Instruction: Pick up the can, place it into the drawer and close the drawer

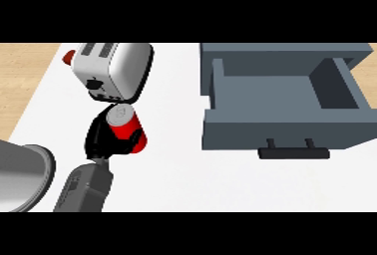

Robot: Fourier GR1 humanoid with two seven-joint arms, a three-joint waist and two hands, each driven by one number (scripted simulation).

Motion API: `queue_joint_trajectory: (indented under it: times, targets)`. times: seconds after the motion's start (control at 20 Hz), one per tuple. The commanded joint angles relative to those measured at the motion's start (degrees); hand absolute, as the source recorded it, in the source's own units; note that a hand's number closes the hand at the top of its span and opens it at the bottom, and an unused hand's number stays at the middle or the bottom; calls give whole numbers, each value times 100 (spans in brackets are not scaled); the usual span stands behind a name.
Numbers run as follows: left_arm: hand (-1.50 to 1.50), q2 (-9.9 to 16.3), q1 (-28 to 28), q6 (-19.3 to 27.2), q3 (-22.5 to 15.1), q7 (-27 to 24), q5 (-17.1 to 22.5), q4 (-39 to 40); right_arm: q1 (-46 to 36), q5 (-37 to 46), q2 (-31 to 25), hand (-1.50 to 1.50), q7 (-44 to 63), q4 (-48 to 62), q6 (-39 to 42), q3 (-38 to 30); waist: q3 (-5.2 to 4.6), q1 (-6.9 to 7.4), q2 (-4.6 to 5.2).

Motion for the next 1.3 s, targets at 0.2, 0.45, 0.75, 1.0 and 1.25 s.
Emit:
queue_joint_trajectory:
  times: [0.2, 0.45, 0.75, 1.0, 1.25]
  targets:
    - [150, -25, -242, 1299, -711, 989, -140, -1435, 414, -504, 5, -150, 215, -413, -2, -111, -1, -32, -1]
    - [150, -24, -557, 1931, -1175, 1872, -178, -2266, 351, -148, 5, -150, -185, -135, -87, 180, 1, -34, 3]
    - [150, -13, -1040, 2121, -1056, 2254, -489, -2465, 192, -521, -15, -150, 158, -287, -77, -196, -2, -31, 9]
    - [150, -25, -2074, 2675, -1179, 2396, -420, -1805, -13, -401, -110, -150, 643, -667, -421, 31, -4, -63, 18]
    - [150, -24, -3006, 3367, -1509, 2563, -423, -1242, -74, -275, -68, -150, 215, -204, -156, -55, 0, -107, 21]
